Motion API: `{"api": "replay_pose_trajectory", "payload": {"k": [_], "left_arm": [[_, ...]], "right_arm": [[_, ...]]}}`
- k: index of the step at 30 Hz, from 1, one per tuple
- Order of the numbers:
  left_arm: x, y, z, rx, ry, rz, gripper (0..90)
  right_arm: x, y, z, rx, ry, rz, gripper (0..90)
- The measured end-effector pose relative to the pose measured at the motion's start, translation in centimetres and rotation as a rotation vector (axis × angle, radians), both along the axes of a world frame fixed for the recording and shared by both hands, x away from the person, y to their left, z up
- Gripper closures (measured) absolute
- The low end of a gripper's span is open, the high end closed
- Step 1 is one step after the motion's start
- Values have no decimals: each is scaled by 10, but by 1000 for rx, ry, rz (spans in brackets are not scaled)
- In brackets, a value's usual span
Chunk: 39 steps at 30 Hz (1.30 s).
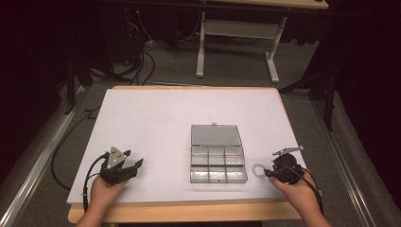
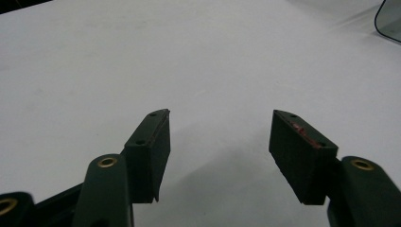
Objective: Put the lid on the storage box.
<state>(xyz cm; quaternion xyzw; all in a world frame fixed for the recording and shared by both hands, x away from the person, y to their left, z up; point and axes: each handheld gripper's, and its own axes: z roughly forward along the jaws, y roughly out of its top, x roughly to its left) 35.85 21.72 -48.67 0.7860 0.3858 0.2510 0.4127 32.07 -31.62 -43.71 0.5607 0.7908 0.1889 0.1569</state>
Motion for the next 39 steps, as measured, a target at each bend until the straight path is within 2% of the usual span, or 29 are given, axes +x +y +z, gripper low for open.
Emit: {"api": "replay_pose_trajectory", "payload": {"k": [6, 13, 16, 31, 37, 39], "left_arm": [[-1, 0, 0, -6, -7, -5, 381], [0, 0, 0, 1, 0, -5, 386], [0, 0, 0, 1, -3, -6, 386], [-1, -1, 0, 5, -7, -5, 390], [-1, -1, 0, 5, -9, -6, 390], [-1, -1, 0, 2, -11, -5, 389]], "right_arm": [[4, 2, -1, 7, 28, 5, 578], [8, 6, -1, -17, 79, 33, 574], [11, 5, 1, -13, 98, 32, 571], [21, 9, 5, -62, 145, 50, 569], [26, 14, 9, -72, 155, 62, 584], [28, 14, 10, -62, 153, 61, 589]]}}
